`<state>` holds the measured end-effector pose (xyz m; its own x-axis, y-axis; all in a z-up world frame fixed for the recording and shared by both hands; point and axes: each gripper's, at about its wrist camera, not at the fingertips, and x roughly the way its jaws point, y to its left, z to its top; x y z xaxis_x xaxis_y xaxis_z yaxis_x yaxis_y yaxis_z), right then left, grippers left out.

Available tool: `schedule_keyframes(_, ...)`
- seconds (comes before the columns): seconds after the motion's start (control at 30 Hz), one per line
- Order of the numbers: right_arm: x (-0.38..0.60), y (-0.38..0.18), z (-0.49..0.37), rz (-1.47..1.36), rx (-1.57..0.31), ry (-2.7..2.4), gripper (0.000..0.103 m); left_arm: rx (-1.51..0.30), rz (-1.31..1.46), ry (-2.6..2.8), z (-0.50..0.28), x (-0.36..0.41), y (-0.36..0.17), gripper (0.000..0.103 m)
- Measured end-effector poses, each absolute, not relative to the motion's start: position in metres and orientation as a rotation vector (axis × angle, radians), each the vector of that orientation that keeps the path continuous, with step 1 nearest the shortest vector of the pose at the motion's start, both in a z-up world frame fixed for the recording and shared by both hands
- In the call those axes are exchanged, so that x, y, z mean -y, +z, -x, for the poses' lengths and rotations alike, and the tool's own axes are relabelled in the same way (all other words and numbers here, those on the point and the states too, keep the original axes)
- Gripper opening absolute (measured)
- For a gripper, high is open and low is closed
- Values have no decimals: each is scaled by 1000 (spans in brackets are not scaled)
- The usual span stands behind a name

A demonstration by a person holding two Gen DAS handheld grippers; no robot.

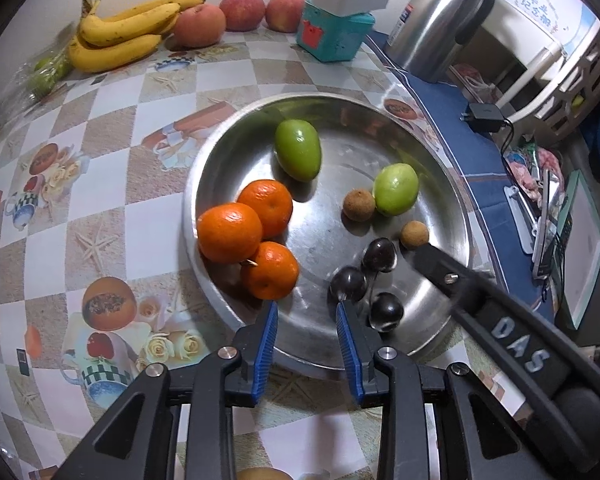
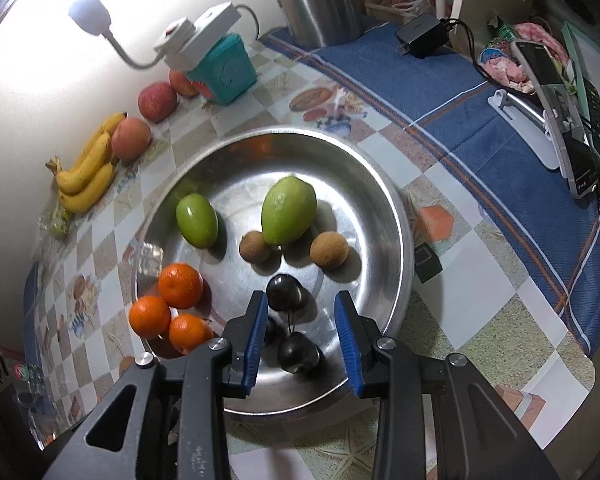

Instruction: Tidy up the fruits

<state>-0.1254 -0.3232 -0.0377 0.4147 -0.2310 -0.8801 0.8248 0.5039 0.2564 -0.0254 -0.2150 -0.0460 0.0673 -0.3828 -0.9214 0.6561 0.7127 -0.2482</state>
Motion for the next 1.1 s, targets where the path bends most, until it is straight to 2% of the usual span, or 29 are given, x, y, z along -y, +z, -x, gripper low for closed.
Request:
schedule_keyframes(0.73,322,-36,124,-779,-895,-748,36,-1197,-114,-607,-23,172,-19,34)
schedule_keyframes(0.83,319,-36,119,-764,-905,-727,36,-1200,-101,-559,-32,163,-21,44)
schedule_keyframes(0.87,318,-35,118,-758,-907,-721,36,-1203,-95,-541,-36,159,-21,51)
schedule_keyframes(0.97,313,-34,112,-736,-914,-702,36,-1209,-75,-515,-42,152,-23,54)
schedule_keyframes(1.1,307,-34,106,-711,-929,-677,37,-1210,-66,-471,-49,144,-25,70)
